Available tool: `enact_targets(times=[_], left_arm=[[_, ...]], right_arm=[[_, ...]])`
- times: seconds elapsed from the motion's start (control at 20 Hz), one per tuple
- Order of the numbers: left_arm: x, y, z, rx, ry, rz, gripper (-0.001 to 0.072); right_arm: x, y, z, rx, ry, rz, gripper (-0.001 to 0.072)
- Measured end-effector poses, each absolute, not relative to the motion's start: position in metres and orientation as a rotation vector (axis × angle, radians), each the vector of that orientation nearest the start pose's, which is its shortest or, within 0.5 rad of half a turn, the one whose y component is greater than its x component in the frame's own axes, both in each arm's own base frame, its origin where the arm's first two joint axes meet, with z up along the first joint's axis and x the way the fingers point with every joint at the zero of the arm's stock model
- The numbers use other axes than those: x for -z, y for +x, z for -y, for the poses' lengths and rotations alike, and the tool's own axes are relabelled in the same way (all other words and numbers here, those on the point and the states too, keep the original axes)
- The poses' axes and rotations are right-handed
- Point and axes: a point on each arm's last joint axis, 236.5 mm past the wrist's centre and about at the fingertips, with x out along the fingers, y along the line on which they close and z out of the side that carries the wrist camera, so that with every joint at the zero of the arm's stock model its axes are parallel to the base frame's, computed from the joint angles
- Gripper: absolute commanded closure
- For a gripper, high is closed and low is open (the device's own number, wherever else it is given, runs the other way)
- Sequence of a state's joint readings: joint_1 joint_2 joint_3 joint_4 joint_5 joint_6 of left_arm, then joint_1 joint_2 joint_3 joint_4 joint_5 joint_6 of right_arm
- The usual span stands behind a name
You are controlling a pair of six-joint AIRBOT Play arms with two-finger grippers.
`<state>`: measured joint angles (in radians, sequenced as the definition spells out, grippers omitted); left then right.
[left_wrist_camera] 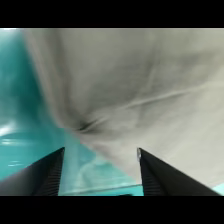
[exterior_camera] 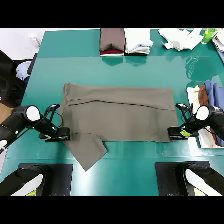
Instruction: Fold the shirts.
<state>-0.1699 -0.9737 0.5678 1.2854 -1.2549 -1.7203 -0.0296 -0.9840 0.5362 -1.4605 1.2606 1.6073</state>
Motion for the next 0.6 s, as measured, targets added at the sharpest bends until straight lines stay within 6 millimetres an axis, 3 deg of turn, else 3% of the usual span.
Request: enact_targets(times=[0.15, 0.25, 0.3, 0.35, 0.6], left_arm=[[0.087, 0.164, 0.106, 0.157, -0.29, -1.724, 0.0156], [0.09, 0.158, 0.119, 0.186, -0.306, -1.732, 0.0469], [0.092, 0.158, 0.122, 0.199, -0.295, -1.72, 0.0596], [0.093, 0.16, 0.124, 0.204, -0.288, -1.71, 0.0677], [0.083, 0.177, 0.121, 0.234, -0.194, -1.634, 0.0681]], right_arm=[[0.094, 0.177, -0.02, 0.003, 0.166, -1.703, 0.0694], [0.094, 0.178, -0.02, 0.003, 0.167, -1.699, 0.0694], [0.094, 0.179, -0.02, 0.003, 0.167, -1.697, 0.0694], [0.094, 0.179, -0.02, 0.003, 0.167, -1.696, 0.0694], [0.079, 0.195, -0.017, 0.001, 0.15, -1.661, 0.0695]])
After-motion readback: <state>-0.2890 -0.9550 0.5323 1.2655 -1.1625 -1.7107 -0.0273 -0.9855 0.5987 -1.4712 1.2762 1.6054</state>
